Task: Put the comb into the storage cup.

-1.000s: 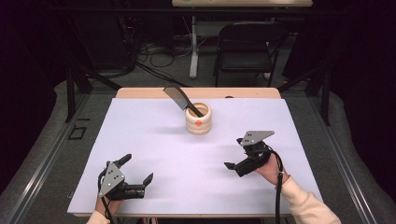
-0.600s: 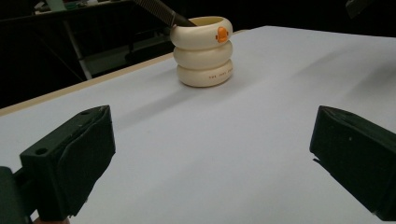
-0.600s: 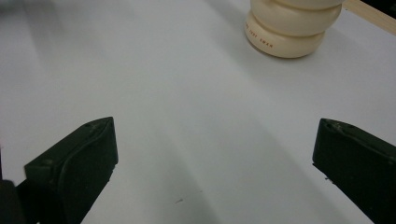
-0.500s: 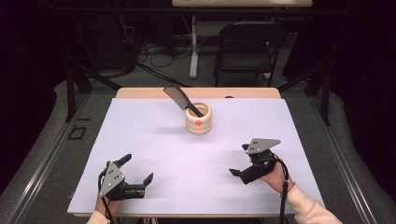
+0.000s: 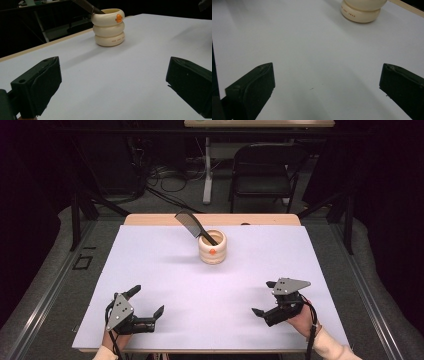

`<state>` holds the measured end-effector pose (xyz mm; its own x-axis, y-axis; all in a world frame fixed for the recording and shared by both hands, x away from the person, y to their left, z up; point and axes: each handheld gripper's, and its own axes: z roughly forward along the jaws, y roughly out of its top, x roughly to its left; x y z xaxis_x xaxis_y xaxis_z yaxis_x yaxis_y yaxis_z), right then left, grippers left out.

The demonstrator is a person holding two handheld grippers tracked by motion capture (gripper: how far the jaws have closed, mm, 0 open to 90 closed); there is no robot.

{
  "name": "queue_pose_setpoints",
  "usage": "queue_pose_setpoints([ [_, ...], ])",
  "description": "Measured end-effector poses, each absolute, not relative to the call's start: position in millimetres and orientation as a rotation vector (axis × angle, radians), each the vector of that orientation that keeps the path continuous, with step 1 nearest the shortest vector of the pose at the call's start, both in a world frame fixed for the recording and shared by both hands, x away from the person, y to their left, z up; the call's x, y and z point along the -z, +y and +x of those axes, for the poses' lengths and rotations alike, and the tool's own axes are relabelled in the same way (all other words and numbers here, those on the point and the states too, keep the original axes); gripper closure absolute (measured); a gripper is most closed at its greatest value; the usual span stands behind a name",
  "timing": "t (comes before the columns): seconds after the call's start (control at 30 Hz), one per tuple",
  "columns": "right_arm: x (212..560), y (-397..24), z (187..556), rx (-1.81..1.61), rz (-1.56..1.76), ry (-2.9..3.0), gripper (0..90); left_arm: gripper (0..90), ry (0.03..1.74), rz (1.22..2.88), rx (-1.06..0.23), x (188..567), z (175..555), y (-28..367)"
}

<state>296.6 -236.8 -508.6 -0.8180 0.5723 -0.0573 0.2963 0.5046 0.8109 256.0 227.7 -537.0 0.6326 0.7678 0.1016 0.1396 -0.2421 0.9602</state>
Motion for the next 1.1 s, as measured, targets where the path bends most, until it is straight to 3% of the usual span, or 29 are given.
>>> queue_pose_setpoints([
  [0.6, 510.7, -247.9, 267.6, -1.259, 0.695, 2.341, 0.0, 0.2, 0.741, 1.743, -0.701, 537.2, 256.1, 227.3],
  [1.1, 512.2, -251.6, 265.3, -1.273, 0.709, 2.327, 0.0, 0.2, 0.737, 1.748, -0.707, 537.0, 256.3, 227.3],
])
